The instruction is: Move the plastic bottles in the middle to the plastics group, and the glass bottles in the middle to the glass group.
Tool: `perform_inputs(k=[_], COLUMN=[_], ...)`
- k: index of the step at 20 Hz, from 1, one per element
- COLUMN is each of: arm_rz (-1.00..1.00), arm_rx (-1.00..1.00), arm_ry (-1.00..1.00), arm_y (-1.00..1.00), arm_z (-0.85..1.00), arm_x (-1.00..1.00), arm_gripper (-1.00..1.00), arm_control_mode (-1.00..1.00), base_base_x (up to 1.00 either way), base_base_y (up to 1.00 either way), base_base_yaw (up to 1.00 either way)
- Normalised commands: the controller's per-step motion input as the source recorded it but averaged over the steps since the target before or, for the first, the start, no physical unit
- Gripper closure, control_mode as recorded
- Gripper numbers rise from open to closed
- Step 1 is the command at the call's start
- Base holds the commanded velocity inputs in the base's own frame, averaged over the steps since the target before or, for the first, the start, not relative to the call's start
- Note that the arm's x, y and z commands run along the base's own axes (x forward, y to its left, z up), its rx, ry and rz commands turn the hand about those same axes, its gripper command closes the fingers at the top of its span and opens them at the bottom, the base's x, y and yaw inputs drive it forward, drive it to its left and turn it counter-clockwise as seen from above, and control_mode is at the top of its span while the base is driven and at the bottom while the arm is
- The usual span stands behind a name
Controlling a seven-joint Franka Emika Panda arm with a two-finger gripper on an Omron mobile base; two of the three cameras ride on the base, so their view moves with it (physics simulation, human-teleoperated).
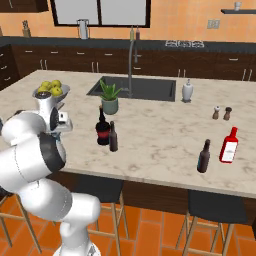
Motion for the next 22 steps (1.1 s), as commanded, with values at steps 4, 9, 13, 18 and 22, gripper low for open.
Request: perform_inputs(k=[4, 9, 13, 18, 22], arm_rz=[0.24, 0.2, 0.11, 0.0, 0.0], arm_rx=[0.0, 0.0, 0.0, -0.02, -0.01], arm_ry=[0.0, 0.0, 0.0, -0.05, 0.0], arm_y=[1.0, 1.0, 0.92, 0.26, 0.21], arm_z=[0.0, 0.0, -0.01, -0.1, 0.0], arm_x=[0.25, 0.3, 0.31, 0.19, 0.43], arm_gripper=[1.0, 1.0, 1.0, 1.0, 1.0], arm_control_mode=[-1.0, -1.0, -1.0, -1.0, -1.0], base_base_x=[0.0, 0.0, 0.0, 0.0, 0.0], base_base_y=[0.0, 0.0, 0.0, 0.0, 0.0], base_base_yaw=[0.0, 0.0, 0.0, 0.0, 0.0])
